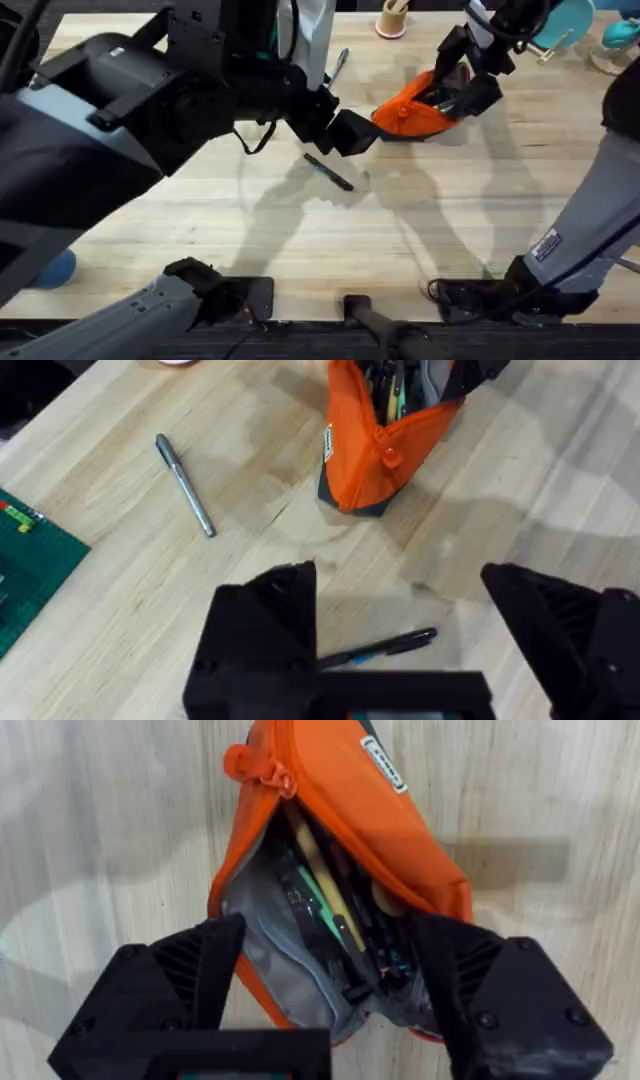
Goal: Unzip the bag, pick up the pens from the table one at a time and place them inside, then zip the bag closed.
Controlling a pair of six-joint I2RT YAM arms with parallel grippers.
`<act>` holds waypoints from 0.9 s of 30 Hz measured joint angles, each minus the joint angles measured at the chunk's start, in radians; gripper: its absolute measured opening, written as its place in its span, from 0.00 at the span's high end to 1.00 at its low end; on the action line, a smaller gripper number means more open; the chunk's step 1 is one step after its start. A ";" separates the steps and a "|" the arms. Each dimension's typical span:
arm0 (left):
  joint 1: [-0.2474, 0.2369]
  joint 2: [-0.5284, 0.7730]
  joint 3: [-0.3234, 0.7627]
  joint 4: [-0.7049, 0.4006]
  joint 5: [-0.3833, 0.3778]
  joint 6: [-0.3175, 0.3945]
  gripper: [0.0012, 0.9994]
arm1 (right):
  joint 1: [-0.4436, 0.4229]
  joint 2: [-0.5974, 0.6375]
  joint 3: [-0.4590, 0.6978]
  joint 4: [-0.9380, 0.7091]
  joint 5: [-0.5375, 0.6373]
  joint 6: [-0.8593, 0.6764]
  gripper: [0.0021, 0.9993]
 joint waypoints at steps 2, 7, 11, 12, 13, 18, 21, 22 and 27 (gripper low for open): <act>0.000 0.000 0.000 0.000 0.000 0.000 0.00 | -0.001 0.000 0.000 0.000 0.000 0.002 0.00; 0.000 0.000 0.000 0.000 0.000 0.000 0.00 | -0.001 0.000 0.000 0.000 -0.001 0.019 0.00; 0.000 0.000 0.000 0.000 0.000 0.000 0.01 | -0.001 0.000 0.000 -0.001 -0.003 0.027 0.00; 0.000 0.000 0.000 0.000 0.000 0.000 0.00 | -0.001 0.000 0.000 -0.001 -0.006 0.027 0.00; 0.000 0.000 0.000 0.000 0.000 0.000 0.00 | -0.002 0.000 0.000 -0.001 -0.009 0.027 0.00; 0.000 0.000 0.000 0.000 0.000 0.000 0.01 | -0.006 0.000 0.015 -0.031 -0.019 0.032 0.00; 0.000 0.000 0.000 0.000 0.000 0.000 0.00 | -0.006 -0.003 0.039 -0.051 -0.025 0.034 0.00; 0.000 0.000 0.000 0.000 0.000 0.000 0.00 | -0.006 -0.005 0.044 -0.057 -0.027 0.034 0.00; 0.000 0.000 0.000 -0.001 0.000 0.000 0.00 | -0.006 -0.047 0.055 -0.076 -0.031 0.043 0.00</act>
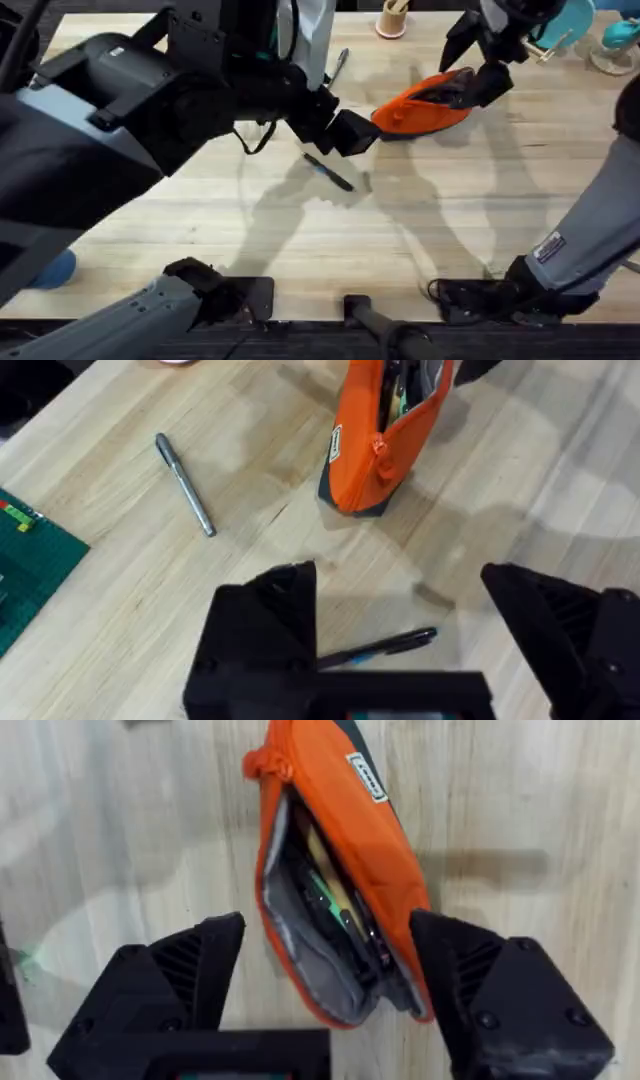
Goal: Unzip the bag, pick up the pens from the table one at a time and place them inside, then zip the bag closed.
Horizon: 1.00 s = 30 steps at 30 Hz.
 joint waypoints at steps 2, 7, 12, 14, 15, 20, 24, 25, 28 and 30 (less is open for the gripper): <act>0.000 0.000 0.000 -0.001 0.000 0.000 0.00 | 0.000 -0.025 0.002 -0.005 -0.002 0.009 0.00; 0.000 0.000 0.000 -0.001 0.000 0.000 0.00 | 0.000 -0.086 0.003 -0.007 -0.007 0.032 0.00; 0.000 0.000 0.000 -0.001 0.000 0.000 0.00 | 0.000 -0.144 0.006 -0.023 -0.007 0.055 0.00; 0.000 0.000 0.000 -0.001 0.000 0.000 0.01 | 0.000 -0.164 0.007 -0.046 -0.007 0.067 0.00; 0.000 0.000 0.000 -0.001 0.000 0.000 0.00 | 0.000 -0.172 0.007 -0.053 -0.009 0.076 0.00; 0.000 0.000 0.000 -0.001 0.000 0.000 0.00 | 0.000 -0.204 0.007 -0.060 -0.038 0.170 0.00; 0.000 0.000 0.000 -0.001 -0.007 0.000 0.00 | 0.000 -0.231 0.007 -0.060 -0.080 0.288 0.00; 0.000 0.000 0.000 -0.001 -0.013 0.000 0.00 | 0.000 -0.238 0.007 -0.060 -0.091 0.319 0.00; 0.000 0.000 0.000 -0.001 -0.026 0.000 0.00 | 0.000 -0.257 0.007 -0.061 -0.126 0.404 0.00; 0.000 0.000 0.000 -0.001 -0.031 -0.006 0.00 | 0.000 -0.267 0.007 -0.061 -0.148 0.456 0.00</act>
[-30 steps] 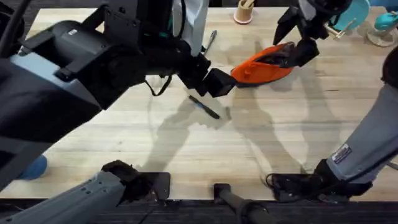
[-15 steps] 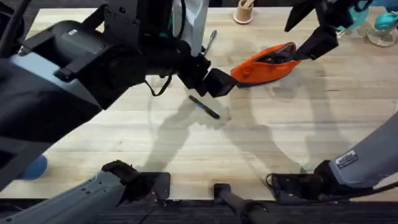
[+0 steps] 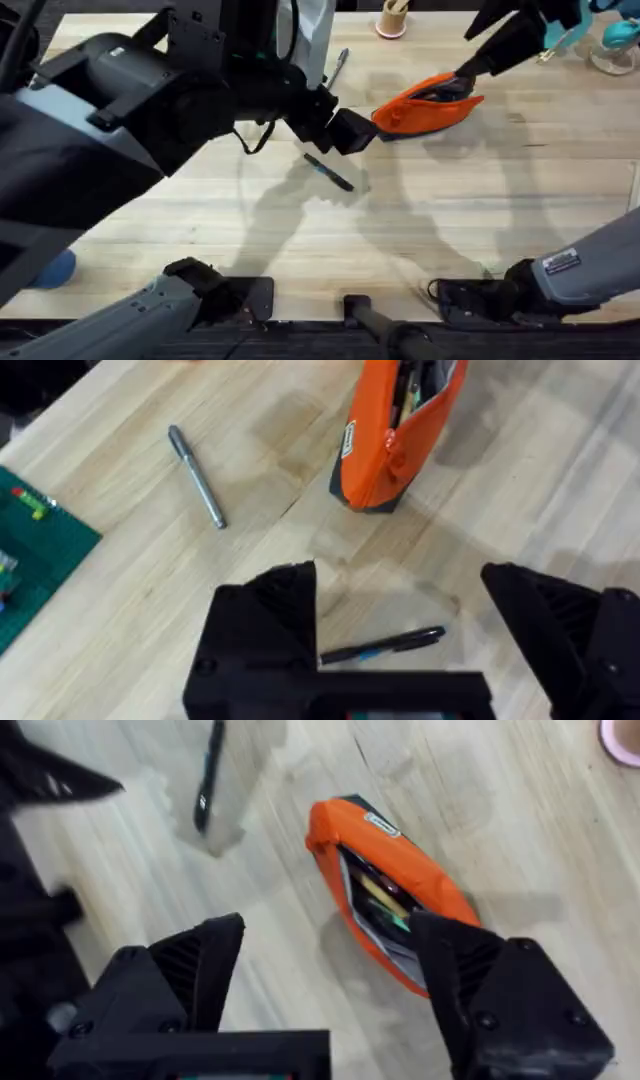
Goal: Unzip the bag, pick up the pens from the table one at a time and place them inside, then zip the bag closed.
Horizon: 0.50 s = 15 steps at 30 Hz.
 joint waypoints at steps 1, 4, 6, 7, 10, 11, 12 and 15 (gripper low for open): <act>0.000 0.000 0.000 0.000 -0.007 -0.010 0.00 | 0.000 -0.003 0.000 -0.001 -0.010 0.023 0.00; 0.000 0.000 0.000 0.000 -0.040 -0.061 0.00 | 0.000 -0.003 0.002 -0.001 -0.038 0.086 0.00; 0.000 0.000 0.000 0.000 -0.063 -0.104 0.00 | 0.000 -0.003 0.002 -0.001 -0.054 0.129 0.00; 0.000 0.000 0.000 0.000 -0.074 -0.127 0.00 | 0.000 -0.003 0.002 -0.001 -0.060 0.150 0.00; 0.000 0.000 0.000 0.000 -0.096 -0.194 0.01 | 0.000 -0.003 0.002 -0.001 -0.072 0.190 0.00; 0.000 0.000 0.000 -0.003 -0.100 -0.216 0.01 | 0.000 -0.003 0.002 -0.001 -0.076 0.198 0.00; 0.000 0.000 0.000 -0.011 -0.103 -0.239 0.00 | 0.000 -0.004 0.002 -0.001 -0.077 0.206 0.00; 0.000 0.000 0.000 -0.078 -0.110 -0.293 0.00 | 0.000 -0.004 0.002 -0.001 -0.078 0.217 0.00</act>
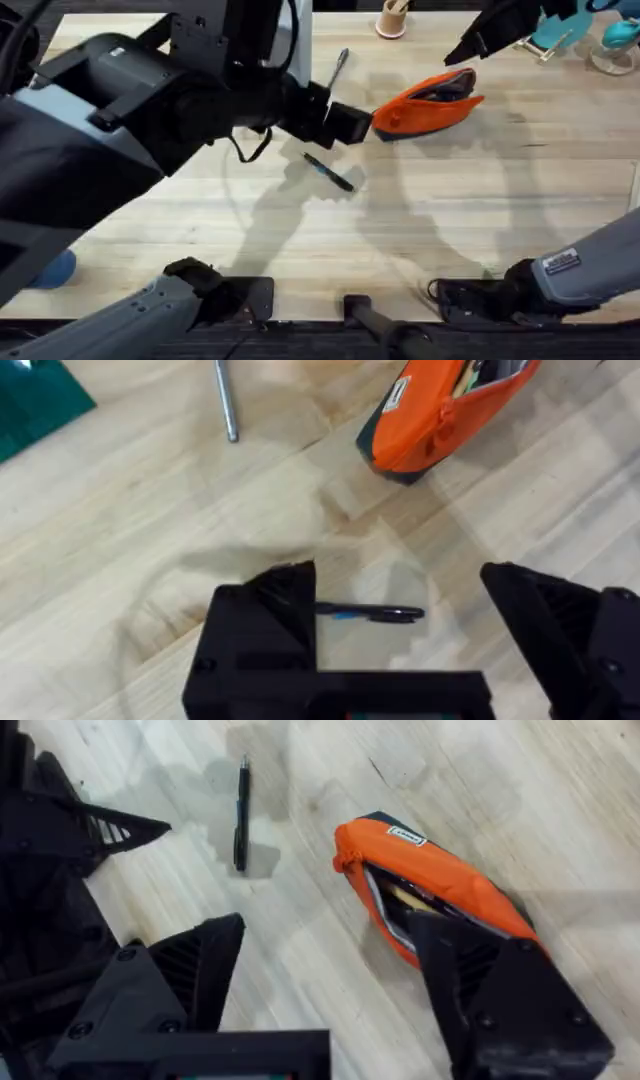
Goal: Unzip the bag, pick up the pens from the table one at a time and place them inside, then zip the bag closed.
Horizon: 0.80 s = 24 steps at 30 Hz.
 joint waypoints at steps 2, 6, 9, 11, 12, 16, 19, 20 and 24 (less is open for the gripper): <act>0.000 0.000 0.000 -0.010 -0.005 -0.023 0.01 | 0.000 0.000 0.000 0.001 -0.002 0.005 0.00; 0.000 0.000 0.000 -0.008 -0.012 -0.089 0.01 | 0.000 0.000 0.000 0.003 -0.005 0.014 0.00; 0.000 0.000 0.000 -0.009 -0.042 -0.208 0.00 | 0.000 0.000 0.000 0.003 -0.005 0.015 0.00; 0.000 0.000 0.000 -0.016 -0.074 -0.323 0.00 | 0.000 0.000 0.000 0.004 -0.006 0.017 0.00; 0.000 0.000 0.000 -0.023 -0.091 -0.384 0.00 | 0.000 0.000 0.000 0.004 -0.005 0.017 0.00; 0.000 0.000 0.000 -0.060 -0.159 -0.646 0.00 | 0.000 0.000 0.000 0.004 -0.005 0.017 0.00; 0.000 0.000 0.000 -0.062 -0.186 -0.780 0.00 | 0.000 0.000 0.000 0.004 -0.005 0.017 0.00; 0.000 0.000 0.000 -0.063 -0.193 -0.811 0.00 | 0.000 0.000 0.000 0.004 -0.006 0.017 0.00; 0.000 0.000 0.000 -0.063 -0.199 -0.881 0.00 | 0.000 0.000 0.000 0.005 -0.006 0.017 0.00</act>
